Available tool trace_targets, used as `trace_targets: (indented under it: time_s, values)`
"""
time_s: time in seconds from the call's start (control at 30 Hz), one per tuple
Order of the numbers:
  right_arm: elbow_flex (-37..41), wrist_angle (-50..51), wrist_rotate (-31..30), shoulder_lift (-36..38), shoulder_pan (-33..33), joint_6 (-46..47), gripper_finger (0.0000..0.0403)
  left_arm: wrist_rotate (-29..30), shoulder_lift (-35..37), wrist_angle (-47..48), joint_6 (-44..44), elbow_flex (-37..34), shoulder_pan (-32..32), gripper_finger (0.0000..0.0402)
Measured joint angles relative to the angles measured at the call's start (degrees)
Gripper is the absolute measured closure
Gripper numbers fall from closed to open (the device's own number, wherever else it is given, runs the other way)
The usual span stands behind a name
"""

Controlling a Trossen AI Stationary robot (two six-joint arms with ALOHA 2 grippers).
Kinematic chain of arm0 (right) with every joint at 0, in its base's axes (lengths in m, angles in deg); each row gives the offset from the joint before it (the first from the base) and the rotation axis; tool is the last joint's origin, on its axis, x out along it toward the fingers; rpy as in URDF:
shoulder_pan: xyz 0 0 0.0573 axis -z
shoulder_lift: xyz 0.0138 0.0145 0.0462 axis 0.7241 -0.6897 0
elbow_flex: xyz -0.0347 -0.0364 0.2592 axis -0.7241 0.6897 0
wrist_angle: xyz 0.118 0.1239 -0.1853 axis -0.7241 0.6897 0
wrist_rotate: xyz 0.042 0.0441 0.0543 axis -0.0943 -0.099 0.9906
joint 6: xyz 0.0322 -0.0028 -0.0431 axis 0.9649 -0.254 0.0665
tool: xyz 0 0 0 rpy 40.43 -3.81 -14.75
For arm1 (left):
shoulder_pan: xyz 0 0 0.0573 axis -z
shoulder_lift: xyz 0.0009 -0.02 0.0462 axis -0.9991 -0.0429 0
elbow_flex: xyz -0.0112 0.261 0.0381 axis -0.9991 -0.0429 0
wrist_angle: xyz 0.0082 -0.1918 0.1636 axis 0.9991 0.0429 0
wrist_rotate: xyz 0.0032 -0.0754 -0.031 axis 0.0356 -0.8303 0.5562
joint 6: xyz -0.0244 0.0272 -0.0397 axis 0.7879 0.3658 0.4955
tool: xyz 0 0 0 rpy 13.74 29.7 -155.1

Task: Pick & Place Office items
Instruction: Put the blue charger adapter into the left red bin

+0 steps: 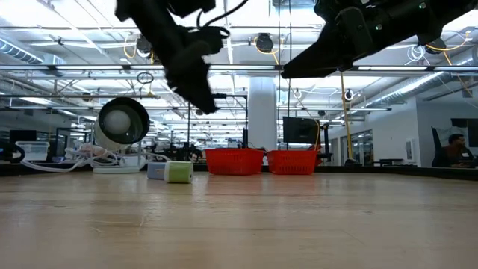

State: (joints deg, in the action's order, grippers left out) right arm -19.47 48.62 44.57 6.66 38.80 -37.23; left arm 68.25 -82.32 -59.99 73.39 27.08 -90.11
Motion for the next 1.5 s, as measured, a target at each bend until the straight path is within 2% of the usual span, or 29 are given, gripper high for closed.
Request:
trace_targets:
  time_s: [0.17, 0.37, 0.53, 0.73, 0.87, 1.07, 1.13, 1.23, 1.33, 1.5]
  values:
    - [0.0, -0.1, 0.0, 0.0, 0.0, 0.0, 0.0124, -0.5, 0.5, 8.9, 1.5, 0.0, 4.2, 0.0174]
    - [0.0, -0.5, 0.0, 0.0, 0.0, 0.0, 0.0124, 0.7, -0.1, 19.6, 9.7, -0.9, 6.5, 0.0174]
    - [0.0, -0.5, 0.0, 0.0, 0.0, 0.9, 0.0124, 2.2, -0.1, 17.1, 13.8, -4.2, 6.7, 0.0174]
    - [0.0, -0.5, 0.0, 0.0, 0.0, 1.4, 0.0124, 0.8, -0.1, 5.3, 18.8, -9.1, 5.0, 0.0174]
    - [0.0, -0.8, 0.0, 0.0, 0.0, 1.4, 0.0124, 2.7, -0.1, 4.9, 24.4, -9.7, 3.8, 0.0174]
    - [0.0, -0.7, 0.0, 0.0, 0.0, 1.1, 0.0124, 1.7, -0.1, 7.8, 26.0, -9.9, 3.1, 0.0174]
    - [0.0, -0.7, 0.0, 0.0, 0.0, 1.1, 0.0124, 2.3, -0.1, 9.5, 23.6, -9.9, 3.1, 0.0174]
    - [0.0, -0.7, 0.0, 0.0, 0.0, 1.1, 0.0124, 5.6, -0.1, 10.1, 12.3, -9.9, 3.1, 0.0174]
    - [0.0, -0.7, 0.0, 0.0, 0.0, 1.1, 0.0124, 5.9, -0.1, 9.9, 0.6, -9.9, 3.0, 0.0174]
    - [0.0, -0.9, 0.0, 0.0, 0.0, 1.0, 0.0124, 4.7, -0.1, 3.3, -3.2, -9.9, 3.1, 0.0174]
